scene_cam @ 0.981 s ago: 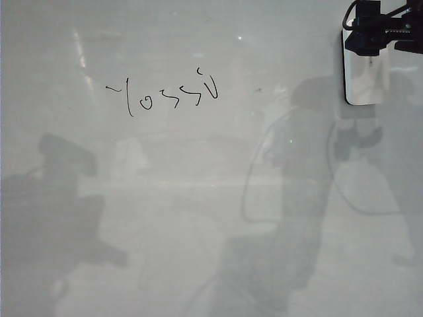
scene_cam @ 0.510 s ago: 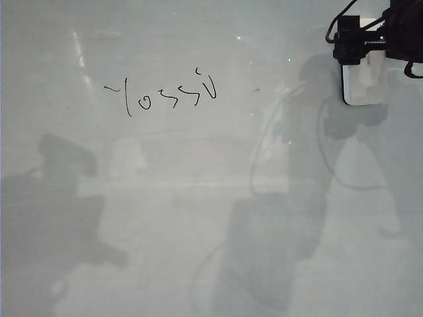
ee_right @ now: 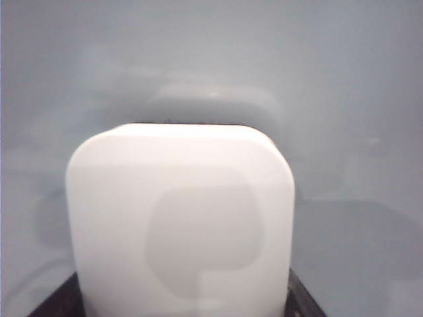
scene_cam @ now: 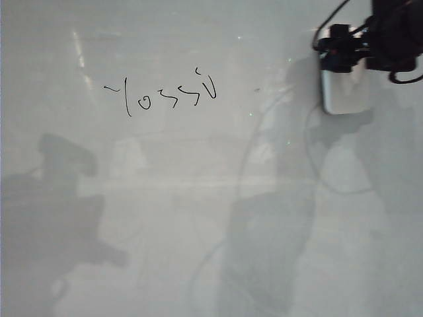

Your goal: Grab the whiteboard eraser that is attached to the surface of the whiteboard and use it to clean the writing on the whiteboard.

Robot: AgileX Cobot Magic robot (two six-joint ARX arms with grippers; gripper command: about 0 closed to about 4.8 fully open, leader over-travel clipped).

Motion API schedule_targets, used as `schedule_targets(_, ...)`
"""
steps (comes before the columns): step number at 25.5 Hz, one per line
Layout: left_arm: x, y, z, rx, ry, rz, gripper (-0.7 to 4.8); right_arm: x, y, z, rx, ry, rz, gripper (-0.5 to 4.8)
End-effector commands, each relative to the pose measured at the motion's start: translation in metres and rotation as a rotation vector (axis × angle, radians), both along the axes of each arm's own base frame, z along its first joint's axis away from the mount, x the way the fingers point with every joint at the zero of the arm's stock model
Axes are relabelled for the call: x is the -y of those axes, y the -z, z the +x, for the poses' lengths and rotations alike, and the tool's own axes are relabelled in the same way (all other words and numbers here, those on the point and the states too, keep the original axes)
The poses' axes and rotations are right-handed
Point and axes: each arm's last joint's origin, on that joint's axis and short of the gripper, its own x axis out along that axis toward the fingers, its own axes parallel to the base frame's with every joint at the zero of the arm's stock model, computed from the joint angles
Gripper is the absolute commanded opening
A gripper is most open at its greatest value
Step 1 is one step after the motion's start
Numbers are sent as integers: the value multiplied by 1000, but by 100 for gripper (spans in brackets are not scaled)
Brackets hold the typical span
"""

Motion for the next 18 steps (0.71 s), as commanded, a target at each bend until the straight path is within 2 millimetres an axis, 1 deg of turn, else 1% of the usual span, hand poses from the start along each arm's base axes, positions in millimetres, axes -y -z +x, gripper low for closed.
schedule_targets(1, 0, -2, 0, 17, 3, 3, -4, -20, -8, -8, 28, -61, 9, 138)
schedule_targets(3, 0, -2, 0, 17, 2, 3, -4, -38, -10, -14, 37, -75, 13, 138)
schedule_targets(4, 0, -2, 0, 18, 2, 3, -4, -57, -14, -20, 52, -85, -9, 138)
schedule_targets(8, -1, -2, 0, 17, -25, 8, -5, -92, -21, -25, 76, -141, -55, 138)
schedule_targets(12, -1, -2, 1, 18, -55, 15, -5, -119, -20, -15, 67, -170, -75, 139)
schedule_targets(15, -2, -2, 1, 18, -92, 22, -4, -131, -16, -6, 52, -145, -82, 139)
schedule_targets(18, -2, -2, 1, 19, -91, 21, -4, -143, -8, 6, 41, -154, -126, 139)
